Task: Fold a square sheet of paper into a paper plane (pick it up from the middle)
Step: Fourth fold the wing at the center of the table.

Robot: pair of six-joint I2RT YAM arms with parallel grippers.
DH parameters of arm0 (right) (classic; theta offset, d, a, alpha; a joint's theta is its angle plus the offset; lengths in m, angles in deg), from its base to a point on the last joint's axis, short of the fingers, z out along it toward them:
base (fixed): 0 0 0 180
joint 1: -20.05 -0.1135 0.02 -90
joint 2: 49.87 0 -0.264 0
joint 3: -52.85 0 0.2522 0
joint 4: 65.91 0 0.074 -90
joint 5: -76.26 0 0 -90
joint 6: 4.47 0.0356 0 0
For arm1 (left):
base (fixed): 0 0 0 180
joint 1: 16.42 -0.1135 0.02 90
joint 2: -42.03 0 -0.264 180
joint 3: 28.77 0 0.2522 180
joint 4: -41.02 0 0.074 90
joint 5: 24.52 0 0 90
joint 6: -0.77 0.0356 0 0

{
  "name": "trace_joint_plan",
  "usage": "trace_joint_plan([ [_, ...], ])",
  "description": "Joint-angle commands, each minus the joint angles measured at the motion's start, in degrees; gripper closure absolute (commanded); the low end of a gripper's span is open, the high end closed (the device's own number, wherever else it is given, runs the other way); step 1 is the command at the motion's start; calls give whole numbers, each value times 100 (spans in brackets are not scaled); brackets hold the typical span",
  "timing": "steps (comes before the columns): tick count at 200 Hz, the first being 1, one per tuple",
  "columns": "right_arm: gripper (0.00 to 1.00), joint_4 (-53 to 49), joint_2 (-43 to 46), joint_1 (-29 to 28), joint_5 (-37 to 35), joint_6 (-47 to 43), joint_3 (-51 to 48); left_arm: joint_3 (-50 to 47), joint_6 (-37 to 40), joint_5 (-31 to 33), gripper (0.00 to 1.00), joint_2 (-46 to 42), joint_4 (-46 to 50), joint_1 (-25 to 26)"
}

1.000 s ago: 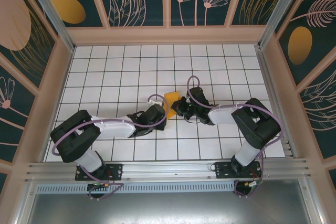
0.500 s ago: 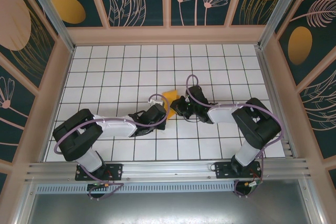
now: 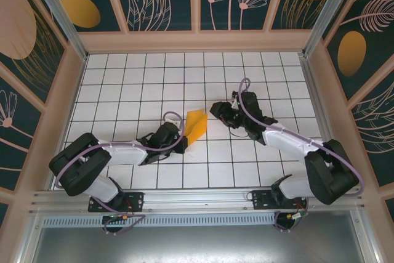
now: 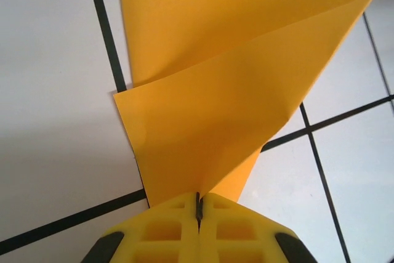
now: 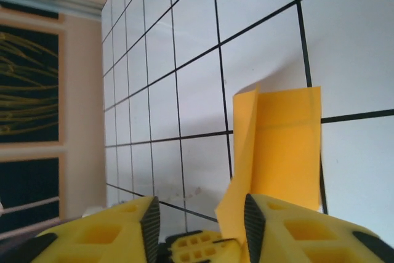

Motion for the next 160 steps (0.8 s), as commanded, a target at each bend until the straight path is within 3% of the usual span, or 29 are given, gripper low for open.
trace_joint_plan([
  [1,64,152,11,-40,319,-368,-222,-239,-111,-864,100,-127,-744,-175],
  [30,75,460,-314,-337,523,-511,-87,-502,-344,-1308,100,-110,-1119,-348],
  [101,86,1025,-1541,-928,1046,-634,458,-1003,-960,-2001,100,36,-1872,-810],
  [160,88,1591,-2261,-1017,1183,-239,641,-1129,-1481,-2338,100,426,-2285,-995],
])
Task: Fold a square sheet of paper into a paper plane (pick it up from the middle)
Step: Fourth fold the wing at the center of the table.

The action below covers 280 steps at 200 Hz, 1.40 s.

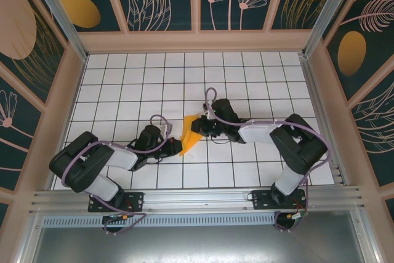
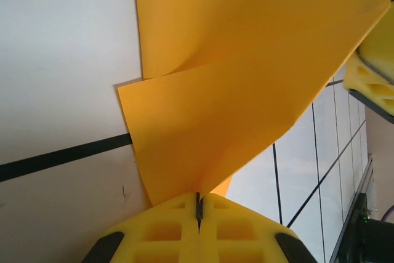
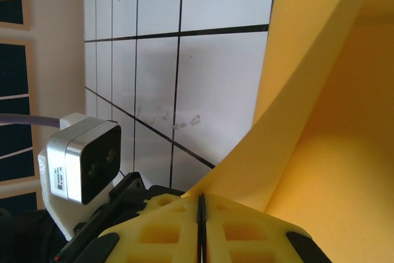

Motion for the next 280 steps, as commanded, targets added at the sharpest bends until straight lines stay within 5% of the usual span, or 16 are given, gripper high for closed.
trace_joint_plan([
  [1,88,547,-201,-40,184,196,172,-10,-273,-228,100,191,-247,-42],
  [112,87,774,-1119,-14,537,301,676,-134,-455,16,100,71,-147,-61],
  [190,87,767,-850,4,365,430,389,316,-49,196,76,-362,510,-54],
  [240,87,747,-818,6,365,428,353,455,-160,175,87,-40,371,-59],
  [280,86,747,-827,16,384,430,360,374,-279,233,80,27,420,-60],
])
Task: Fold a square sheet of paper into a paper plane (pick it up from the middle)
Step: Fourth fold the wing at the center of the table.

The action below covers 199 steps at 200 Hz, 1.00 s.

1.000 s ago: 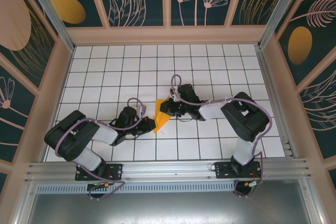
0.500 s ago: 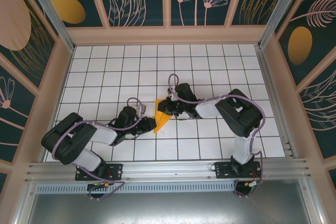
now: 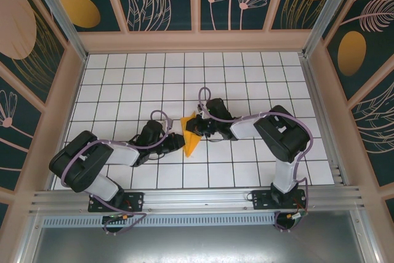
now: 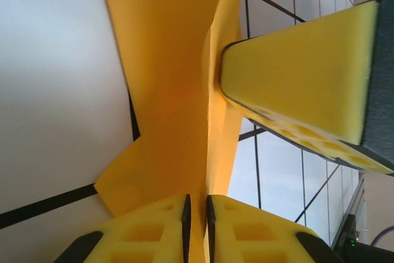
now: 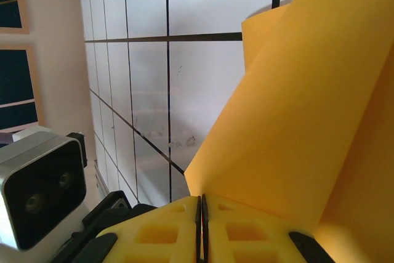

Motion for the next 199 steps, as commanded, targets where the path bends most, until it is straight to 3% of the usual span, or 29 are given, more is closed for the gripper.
trace_joint_plan([
  [1,86,159,161,17,18,27,-63,-24,-74,27,80,70,-4,-30],
  [27,86,164,266,15,-95,71,-148,-7,-103,-233,72,-35,-222,-30],
  [50,71,134,628,61,-238,150,-322,-16,-39,-25,68,-415,13,-30],
  [77,53,-988,1207,69,-859,-221,-291,-67,-39,659,65,-1134,663,-30],
  [98,43,-1421,1285,104,-877,-320,-246,-75,-15,1114,67,-1556,1062,-26],
  [135,39,-2218,1021,0,-1200,-377,91,-136,8,1415,67,-1854,1364,-25],
  [189,41,-1725,896,-155,-668,-976,163,-118,119,1170,66,-1906,1309,-29],
  [199,40,-1763,927,-155,-682,-1094,126,-140,173,949,70,-1917,1119,-30],
])
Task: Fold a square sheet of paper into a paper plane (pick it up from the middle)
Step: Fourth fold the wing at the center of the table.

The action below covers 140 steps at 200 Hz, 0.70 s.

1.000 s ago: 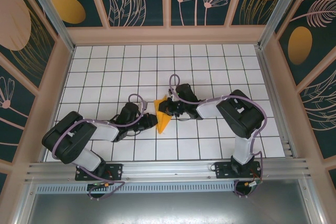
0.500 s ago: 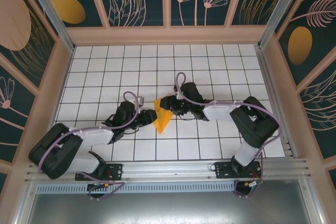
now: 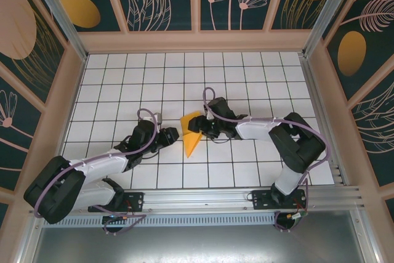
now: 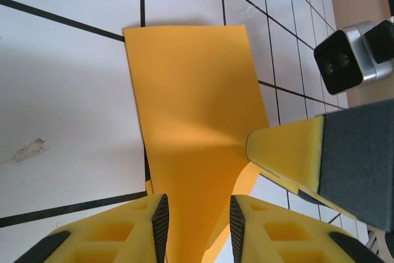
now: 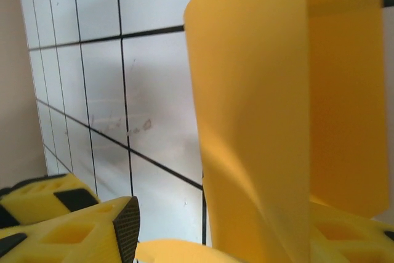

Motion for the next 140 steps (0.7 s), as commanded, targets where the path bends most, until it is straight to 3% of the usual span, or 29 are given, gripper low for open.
trace_joint_plan([
  [1,40,98,8,-67,179,-486,87,-54,198,-290,70,-98,-135,-30],
  [24,39,100,113,-28,145,-654,-12,-95,226,-998,80,-46,-563,-5],
  [58,40,213,116,9,274,-776,-138,65,190,-1244,90,484,-723,4],
  [76,41,290,69,43,346,-783,-167,120,81,-1359,89,811,-1072,57],
  [140,46,234,-49,110,504,-964,-107,402,40,-1000,89,1487,-916,75],
])
